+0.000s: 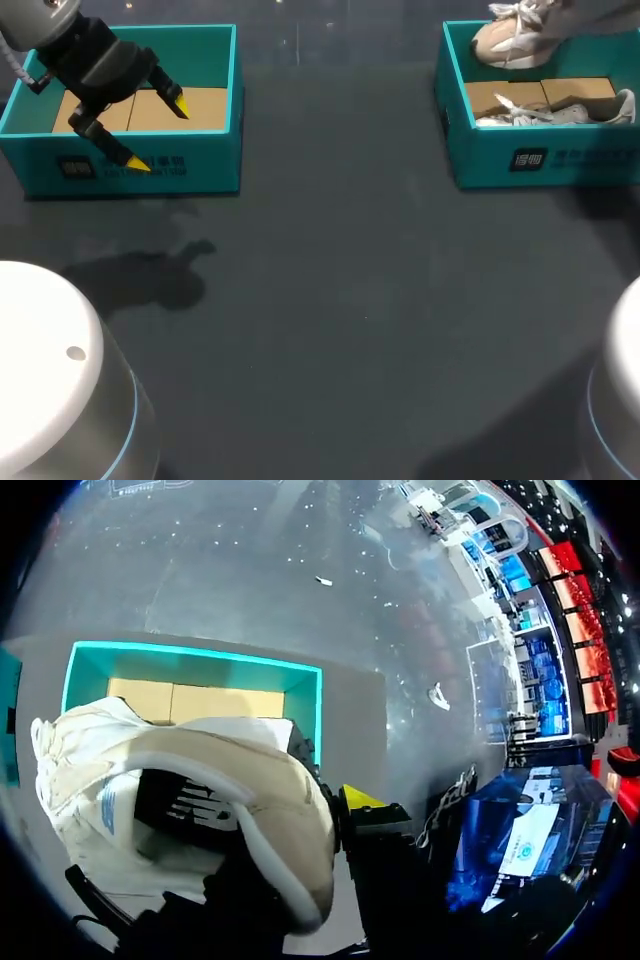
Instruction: Take the shoe out of the shoebox, open the shoe tongue, remove and reinsert the insole, then place the shoe into the shoebox
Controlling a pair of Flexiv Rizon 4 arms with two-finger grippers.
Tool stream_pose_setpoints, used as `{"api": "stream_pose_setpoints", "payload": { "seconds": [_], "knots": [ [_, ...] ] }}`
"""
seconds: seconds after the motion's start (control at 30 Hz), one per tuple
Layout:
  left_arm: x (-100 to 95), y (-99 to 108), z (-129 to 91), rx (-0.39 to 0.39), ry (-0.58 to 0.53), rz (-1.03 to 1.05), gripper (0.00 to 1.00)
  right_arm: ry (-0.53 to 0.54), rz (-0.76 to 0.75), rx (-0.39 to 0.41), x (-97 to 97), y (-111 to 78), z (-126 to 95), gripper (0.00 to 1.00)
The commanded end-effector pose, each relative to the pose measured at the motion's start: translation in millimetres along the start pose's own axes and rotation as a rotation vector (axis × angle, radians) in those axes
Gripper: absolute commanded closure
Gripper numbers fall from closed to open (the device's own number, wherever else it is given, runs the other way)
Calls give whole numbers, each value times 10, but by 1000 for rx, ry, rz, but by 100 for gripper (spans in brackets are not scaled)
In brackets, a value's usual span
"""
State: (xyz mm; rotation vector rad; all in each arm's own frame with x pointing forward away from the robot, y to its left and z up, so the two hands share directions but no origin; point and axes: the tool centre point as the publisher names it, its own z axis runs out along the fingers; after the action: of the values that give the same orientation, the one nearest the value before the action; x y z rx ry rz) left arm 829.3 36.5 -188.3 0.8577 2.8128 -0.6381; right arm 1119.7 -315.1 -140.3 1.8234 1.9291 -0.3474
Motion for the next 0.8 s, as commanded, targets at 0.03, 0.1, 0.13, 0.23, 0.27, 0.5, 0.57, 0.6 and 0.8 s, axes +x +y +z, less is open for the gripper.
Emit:
{"api": "stream_pose_setpoints", "payload": {
  "seconds": [0.03, 0.1, 0.13, 0.23, 0.27, 0.5, 0.57, 0.6, 0.8],
  "knots": [
    [-1, 2, 2, -2, 2, 1, 0, 27, 59, 2, -22, 3, 91, 100],
    [-1, 2, 2, -2, 2, 1, 0, 38, 82, 5, -21, -13, 118, 100],
    [-1, 2, 2, -2, 2, 1, 0, 39, 87, 6, -20, -14, 124, 100],
    [-1, 2, 2, -2, 2, 1, 0, 13, 109, 6, -17, -18, 154, 100],
    [-1, 2, 2, -2, 2, 1, 0, 7, 110, 8, -17, -17, 160, 100],
    [-1, 2, 2, -2, 2, 1, 0, -9, 95, 34, 48, 20, 318, 100],
    [-1, 2, 2, -2, 2, 1, 0, -1, 91, 42, 69, 16, 372, 100],
    [-1, 2, 2, -2, 2, 1, 0, 0, 93, 48, 79, 13, 394, 100],
    [-1, 2, 2, -2, 2, 1, 0, 0, 97, 67, 139, 25, 491, 100]
  ]
}}
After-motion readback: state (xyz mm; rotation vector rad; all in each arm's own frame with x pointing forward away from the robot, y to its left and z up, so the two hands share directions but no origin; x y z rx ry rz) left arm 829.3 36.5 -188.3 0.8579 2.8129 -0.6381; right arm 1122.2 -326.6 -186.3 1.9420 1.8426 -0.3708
